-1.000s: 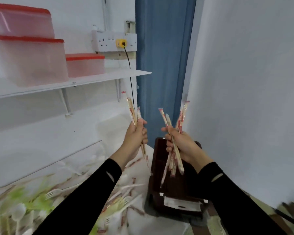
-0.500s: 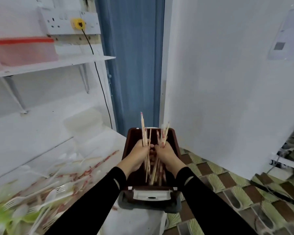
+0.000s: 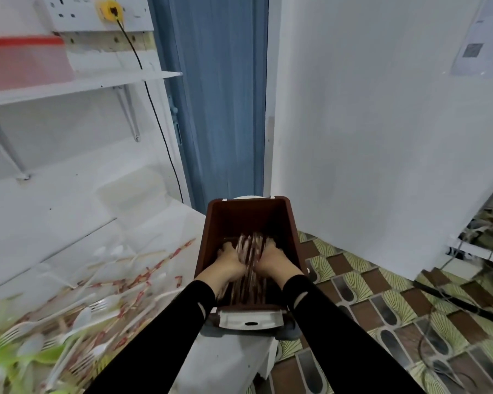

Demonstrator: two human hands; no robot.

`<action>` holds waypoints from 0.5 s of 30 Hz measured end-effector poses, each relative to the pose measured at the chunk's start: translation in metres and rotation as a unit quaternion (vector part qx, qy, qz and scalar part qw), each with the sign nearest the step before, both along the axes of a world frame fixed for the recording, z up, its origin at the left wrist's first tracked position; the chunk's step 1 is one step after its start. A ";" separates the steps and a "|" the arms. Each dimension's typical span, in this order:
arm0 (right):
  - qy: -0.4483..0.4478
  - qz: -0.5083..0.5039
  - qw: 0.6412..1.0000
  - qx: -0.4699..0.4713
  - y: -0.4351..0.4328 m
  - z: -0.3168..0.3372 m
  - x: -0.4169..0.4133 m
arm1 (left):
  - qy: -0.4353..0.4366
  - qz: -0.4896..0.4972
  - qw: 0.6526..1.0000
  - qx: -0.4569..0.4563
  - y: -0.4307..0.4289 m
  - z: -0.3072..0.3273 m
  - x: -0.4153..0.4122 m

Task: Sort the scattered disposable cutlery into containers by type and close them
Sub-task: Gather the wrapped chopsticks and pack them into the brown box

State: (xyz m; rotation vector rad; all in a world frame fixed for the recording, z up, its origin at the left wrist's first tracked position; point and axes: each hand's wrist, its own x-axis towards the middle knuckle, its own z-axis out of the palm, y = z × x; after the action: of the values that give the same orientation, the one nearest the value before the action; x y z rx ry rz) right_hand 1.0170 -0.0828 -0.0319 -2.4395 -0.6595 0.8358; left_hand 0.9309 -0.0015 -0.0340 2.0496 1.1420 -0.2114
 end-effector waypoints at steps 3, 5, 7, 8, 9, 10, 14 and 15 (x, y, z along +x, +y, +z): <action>-0.020 0.007 0.999 -0.028 -0.001 -0.001 -0.003 | 0.016 -0.075 0.996 0.035 -0.003 -0.006 -0.003; -0.034 0.032 0.998 -0.051 -0.003 -0.001 -0.006 | 0.067 -0.147 0.984 0.069 -0.004 -0.013 -0.004; -0.053 0.054 0.995 -0.065 -0.004 -0.004 -0.009 | 0.104 -0.181 0.973 0.098 -0.005 -0.018 -0.005; -0.054 0.058 0.995 -0.060 -0.004 -0.007 -0.009 | 0.106 -0.183 0.971 0.111 -0.005 -0.020 -0.004; -0.057 0.063 0.995 -0.051 -0.005 -0.010 -0.009 | 0.105 -0.182 0.970 0.122 -0.005 -0.020 -0.003; -0.063 0.071 0.995 -0.043 -0.006 -0.012 -0.009 | 0.104 -0.181 0.970 0.128 -0.005 -0.020 -0.003; -0.076 0.111 0.989 -0.062 -0.006 -0.010 -0.010 | 0.114 -0.170 0.969 0.137 -0.006 -0.016 -0.004; -0.075 0.119 0.987 -0.074 -0.005 -0.009 -0.010 | 0.110 -0.170 0.970 0.138 -0.005 -0.014 -0.005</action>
State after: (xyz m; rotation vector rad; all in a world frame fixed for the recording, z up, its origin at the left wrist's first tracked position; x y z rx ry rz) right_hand 1.0072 -0.0878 -0.0405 -2.6115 -0.9921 0.8233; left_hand 0.9257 -0.0067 -0.0483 2.5173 0.9834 -0.4810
